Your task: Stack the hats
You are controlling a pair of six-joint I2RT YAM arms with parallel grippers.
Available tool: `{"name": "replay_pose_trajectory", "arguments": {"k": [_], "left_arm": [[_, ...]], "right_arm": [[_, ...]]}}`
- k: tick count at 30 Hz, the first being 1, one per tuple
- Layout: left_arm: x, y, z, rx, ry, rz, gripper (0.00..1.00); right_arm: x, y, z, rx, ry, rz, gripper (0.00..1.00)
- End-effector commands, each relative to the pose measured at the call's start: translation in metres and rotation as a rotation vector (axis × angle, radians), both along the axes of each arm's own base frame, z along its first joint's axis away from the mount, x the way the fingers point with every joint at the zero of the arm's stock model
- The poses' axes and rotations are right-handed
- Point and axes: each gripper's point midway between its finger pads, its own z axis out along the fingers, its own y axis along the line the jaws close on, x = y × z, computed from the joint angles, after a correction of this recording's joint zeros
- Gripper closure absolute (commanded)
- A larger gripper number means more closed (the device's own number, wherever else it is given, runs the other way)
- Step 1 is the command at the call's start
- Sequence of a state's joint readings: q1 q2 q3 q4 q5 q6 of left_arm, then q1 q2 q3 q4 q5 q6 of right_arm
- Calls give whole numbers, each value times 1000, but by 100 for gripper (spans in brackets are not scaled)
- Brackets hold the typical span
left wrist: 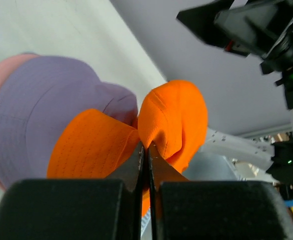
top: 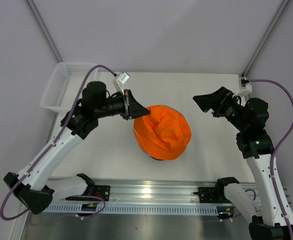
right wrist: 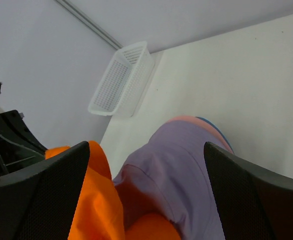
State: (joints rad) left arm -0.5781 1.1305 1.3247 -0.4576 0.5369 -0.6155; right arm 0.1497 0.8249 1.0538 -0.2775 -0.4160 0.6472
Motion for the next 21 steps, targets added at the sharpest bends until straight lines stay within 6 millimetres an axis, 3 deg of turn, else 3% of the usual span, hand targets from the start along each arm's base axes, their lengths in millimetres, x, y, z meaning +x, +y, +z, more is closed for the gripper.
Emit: {"name": "replay_pose_trajectory", "arguments": {"k": [1, 9, 13, 17, 21], "left_arm": [[-1, -17, -8, -25, -114, -88, 99], [43, -12, -75, 191, -21, 51, 99], [50, -11, -83, 209, 5, 86, 99], [41, -17, -79, 182, -67, 1, 99], [38, -12, -55, 159, -209, -9, 98]], "right_arm": [[-3, 0, -17, -13, 52, -4, 1], [-15, -2, -57, -36, 148, -1, 0], [-21, 6, -66, -32, 171, 53, 0], [-27, 15, -71, -16, 192, 106, 1], [-37, 26, -72, 26, 205, 168, 0]]}}
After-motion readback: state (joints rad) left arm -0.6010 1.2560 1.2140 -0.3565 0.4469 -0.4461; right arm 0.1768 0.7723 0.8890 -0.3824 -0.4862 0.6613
